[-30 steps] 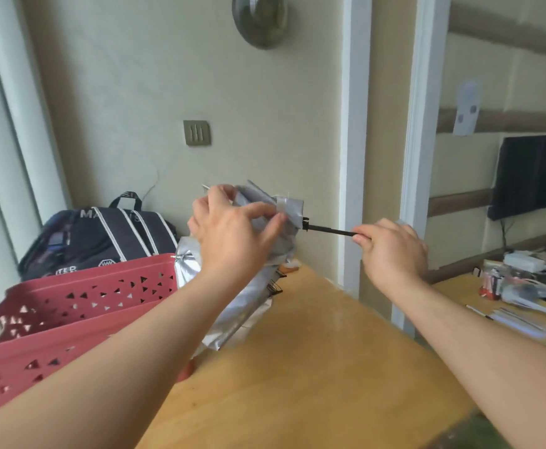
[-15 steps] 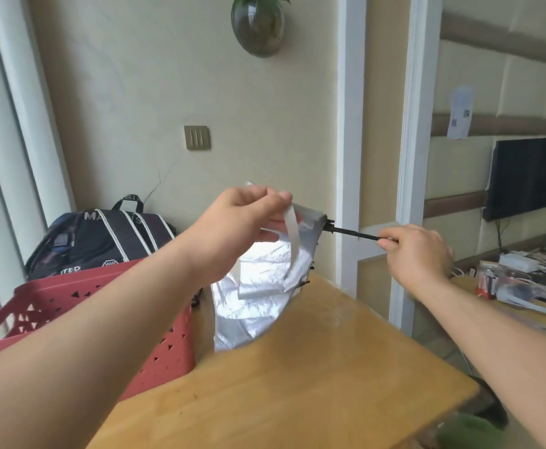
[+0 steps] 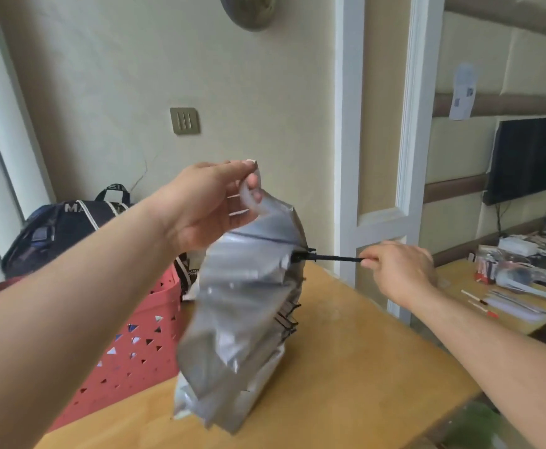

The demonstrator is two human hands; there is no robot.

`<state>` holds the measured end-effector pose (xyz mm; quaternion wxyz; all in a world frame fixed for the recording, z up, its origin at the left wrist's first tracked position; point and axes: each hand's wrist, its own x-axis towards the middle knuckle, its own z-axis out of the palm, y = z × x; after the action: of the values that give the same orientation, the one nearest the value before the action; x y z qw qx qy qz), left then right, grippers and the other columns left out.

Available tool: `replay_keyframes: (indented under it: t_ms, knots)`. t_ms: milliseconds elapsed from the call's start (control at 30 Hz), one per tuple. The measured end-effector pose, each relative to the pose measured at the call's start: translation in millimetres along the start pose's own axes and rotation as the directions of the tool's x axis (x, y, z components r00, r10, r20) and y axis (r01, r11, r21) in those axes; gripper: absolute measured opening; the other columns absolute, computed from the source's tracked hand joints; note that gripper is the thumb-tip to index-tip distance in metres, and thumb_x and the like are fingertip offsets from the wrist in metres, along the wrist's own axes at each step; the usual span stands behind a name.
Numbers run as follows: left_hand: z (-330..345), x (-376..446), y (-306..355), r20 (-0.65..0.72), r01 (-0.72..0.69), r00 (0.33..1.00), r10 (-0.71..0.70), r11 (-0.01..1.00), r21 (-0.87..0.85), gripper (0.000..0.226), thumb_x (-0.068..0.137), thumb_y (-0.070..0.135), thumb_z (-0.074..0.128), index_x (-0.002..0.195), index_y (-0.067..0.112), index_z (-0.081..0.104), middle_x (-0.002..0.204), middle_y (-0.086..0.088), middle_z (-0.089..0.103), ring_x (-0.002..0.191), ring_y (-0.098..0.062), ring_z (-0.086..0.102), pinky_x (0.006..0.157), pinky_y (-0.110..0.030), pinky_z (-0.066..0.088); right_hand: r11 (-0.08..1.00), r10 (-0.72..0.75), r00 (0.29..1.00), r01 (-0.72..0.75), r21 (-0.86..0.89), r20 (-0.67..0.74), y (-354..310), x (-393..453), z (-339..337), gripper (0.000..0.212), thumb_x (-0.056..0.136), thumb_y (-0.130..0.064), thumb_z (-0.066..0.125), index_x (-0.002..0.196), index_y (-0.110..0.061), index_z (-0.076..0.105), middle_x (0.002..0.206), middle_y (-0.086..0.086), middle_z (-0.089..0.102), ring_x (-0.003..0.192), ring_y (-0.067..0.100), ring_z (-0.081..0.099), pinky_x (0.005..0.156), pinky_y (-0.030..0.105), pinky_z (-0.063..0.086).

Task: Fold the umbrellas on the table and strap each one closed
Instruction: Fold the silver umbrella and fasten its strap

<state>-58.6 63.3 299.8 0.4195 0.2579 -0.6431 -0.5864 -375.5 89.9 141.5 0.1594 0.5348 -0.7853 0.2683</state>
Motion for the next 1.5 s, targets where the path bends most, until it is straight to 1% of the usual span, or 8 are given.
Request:
replay_keyframes:
  t_ms: [133, 267, 400, 667, 867, 1100, 1300, 1500]
  knots:
    - [0.1, 17.8, -9.3, 0.026, 0.015, 1.0, -0.015, 0.999, -0.032, 0.012, 0.104, 0.028, 0.057, 0.093, 0.025, 0.061, 0.098, 0.003, 0.074, 0.099, -0.02, 0.067, 0.102, -0.045, 0.048, 0.996, 0.068, 0.992, -0.074, -0.053, -0.109, -4.7, 27.9, 3.4, 0.022, 0.105, -0.038, 0.056, 0.109, -0.04, 0.077, 0.095, -0.011, 0.065, 0.094, 0.022, 0.06, 0.097, 0.038, 0.032]
    - [7.1, 27.0, -12.0, 0.064, -0.053, 0.996, 0.057, 0.997, -0.059, 0.012, 0.103, 0.024, 0.053, 0.098, 0.019, 0.062, 0.106, -0.001, 0.076, 0.105, -0.022, 0.071, 0.103, -0.044, 0.049, 0.992, 0.11, 0.937, -0.127, -0.028, -0.332, -19.5, 86.6, -31.8, 0.017, 0.102, -0.032, 0.063, 0.1, -0.037, 0.079, 0.083, -0.01, 0.051, 0.088, 0.022, 0.045, 0.094, 0.039, 0.026]
    - [1.1, 23.0, -30.2, 0.107, -0.041, 0.993, 0.042, 0.999, -0.008, 0.012, 0.104, 0.021, 0.054, 0.1, 0.019, 0.066, 0.103, -0.002, 0.075, 0.096, -0.024, 0.073, 0.094, -0.041, 0.054, 0.99, 0.139, 0.921, -0.139, 0.027, -0.364, -22.3, 118.1, -38.7, 0.014, 0.098, -0.028, 0.069, 0.095, -0.035, 0.08, 0.085, -0.011, 0.054, 0.093, 0.019, 0.039, 0.096, 0.042, 0.027]
    - [-33.8, -2.8, -71.4, 0.214, 0.074, 0.972, -0.101, 0.989, 0.13, 0.009, 0.096, 0.023, 0.068, 0.097, 0.017, 0.061, 0.095, -0.006, 0.07, 0.089, -0.026, 0.07, 0.079, -0.033, 0.057, 0.997, 0.055, 0.976, -0.066, -0.045, -0.212, -11.7, 81.3, 48.9, 0.013, 0.098, -0.032, 0.069, 0.092, -0.034, 0.08, 0.086, -0.009, 0.061, 0.092, 0.018, 0.045, 0.095, 0.035, 0.018]
    - [-48.3, 2.4, -39.7, 0.194, -0.089, 0.979, 0.069, 0.992, 0.094, 0.02, 0.093, 0.026, 0.065, 0.108, 0.012, 0.067, 0.105, -0.008, 0.074, 0.101, -0.026, 0.072, 0.088, -0.036, 0.058, 0.993, -0.109, 0.991, 0.105, -0.055, -0.072, -13.3, 87.7, 36.8, 0.018, 0.103, -0.044, 0.057, 0.102, -0.042, 0.075, 0.097, -0.014, 0.065, 0.106, 0.019, 0.055, 0.091, 0.038, 0.026]
    - [-31.3, 21.4, -10.7, 0.077, -0.235, 0.971, 0.225, 0.959, 0.159, 0.006, 0.103, 0.018, 0.059, 0.101, 0.019, 0.065, 0.084, 0.003, 0.069, 0.083, -0.017, 0.07, 0.089, -0.036, 0.057, 0.972, -0.194, 0.97, 0.21, -0.108, 0.144, -15.8, 92.7, 3.0, 0.025, 0.105, -0.052, 0.046, 0.104, -0.045, 0.07, 0.096, -0.019, 0.068, 0.102, 0.015, 0.056, 0.086, 0.038, 0.045]
    - [-18.9, 53.6, -13.1, -0.012, -0.087, 0.996, 0.09, 0.987, 0.137, 0.01, 0.107, 0.009, 0.054, 0.111, 0.006, 0.063, 0.08, -0.003, 0.065, 0.058, -0.01, 0.057, 0.052, -0.023, 0.053, 0.96, -0.239, 0.91, 0.274, -0.06, 0.338, -13.4, 86.2, -0.5, 0.031, 0.106, -0.042, 0.047, 0.08, -0.04, 0.062, 0.082, -0.019, 0.064, 0.086, 0.011, 0.058, 0.076, 0.038, 0.052]
    - [-24.1, 86.3, -38.5, -0.099, 0.099, 0.992, -0.076, 0.963, 0.251, 0.016, 0.106, 0.007, 0.056, 0.117, 0.0, 0.066, 0.083, -0.004, 0.071, 0.053, -0.005, 0.054, 0.047, -0.018, 0.047, 0.938, -0.276, 0.849, 0.34, -0.068, 0.45, -4.8, 71.9, 37.2, 0.031, 0.106, -0.041, 0.047, 0.08, -0.033, 0.062, 0.076, -0.006, 0.064, 0.078, 0.016, 0.059, 0.066, 0.035, 0.047]
